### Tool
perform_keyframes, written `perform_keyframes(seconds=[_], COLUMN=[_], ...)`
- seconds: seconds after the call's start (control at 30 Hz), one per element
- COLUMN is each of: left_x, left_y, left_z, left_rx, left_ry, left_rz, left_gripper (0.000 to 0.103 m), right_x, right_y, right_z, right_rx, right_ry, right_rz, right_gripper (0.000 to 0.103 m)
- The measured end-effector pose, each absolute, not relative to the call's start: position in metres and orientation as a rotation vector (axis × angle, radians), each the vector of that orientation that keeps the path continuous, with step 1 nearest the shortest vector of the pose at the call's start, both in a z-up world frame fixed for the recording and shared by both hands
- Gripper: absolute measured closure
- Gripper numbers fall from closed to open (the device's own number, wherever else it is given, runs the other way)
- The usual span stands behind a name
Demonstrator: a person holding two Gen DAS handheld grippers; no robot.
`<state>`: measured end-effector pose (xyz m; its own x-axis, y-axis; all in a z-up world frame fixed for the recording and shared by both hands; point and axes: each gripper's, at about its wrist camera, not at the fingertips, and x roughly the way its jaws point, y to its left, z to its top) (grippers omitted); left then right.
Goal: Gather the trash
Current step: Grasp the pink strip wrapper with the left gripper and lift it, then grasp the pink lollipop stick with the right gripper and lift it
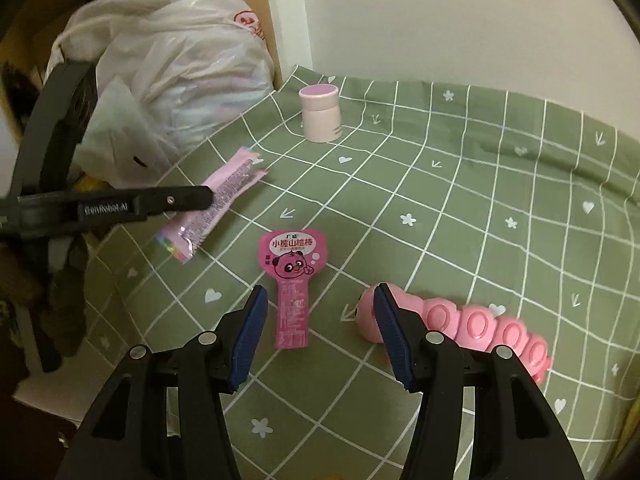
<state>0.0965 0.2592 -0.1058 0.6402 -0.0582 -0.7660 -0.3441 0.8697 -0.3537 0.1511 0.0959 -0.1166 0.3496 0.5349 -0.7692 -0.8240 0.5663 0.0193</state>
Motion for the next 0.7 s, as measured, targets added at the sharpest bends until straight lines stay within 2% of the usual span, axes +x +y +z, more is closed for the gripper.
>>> perform_keyframes(seconds=[0.1,0.33,0.5,0.7], left_x=[0.094,0.096,0.096,0.094], left_y=[0.262,0.264,0.264,0.268], left_z=[-0.107,-0.113,-0.112,-0.107], left_rx=[-0.517,-0.542,-0.539,-0.537], left_ry=[0.872,0.890,0.884,0.872], left_rz=[0.177,0.175,0.180,0.196], left_gripper=[0.095,0.095,0.095,0.095], right_x=[0.162,0.192,0.177,0.151], right_y=[0.096,0.057,0.055,0.107], right_z=[-0.126,-0.125,-0.104,-0.119], right_rx=[-0.482,-0.398,-0.272,-0.285], right_ry=[0.825,0.851,0.791,0.875], right_rz=[0.811,0.684,0.858,1.074], right_gripper=[0.051,0.052,0.052,0.052])
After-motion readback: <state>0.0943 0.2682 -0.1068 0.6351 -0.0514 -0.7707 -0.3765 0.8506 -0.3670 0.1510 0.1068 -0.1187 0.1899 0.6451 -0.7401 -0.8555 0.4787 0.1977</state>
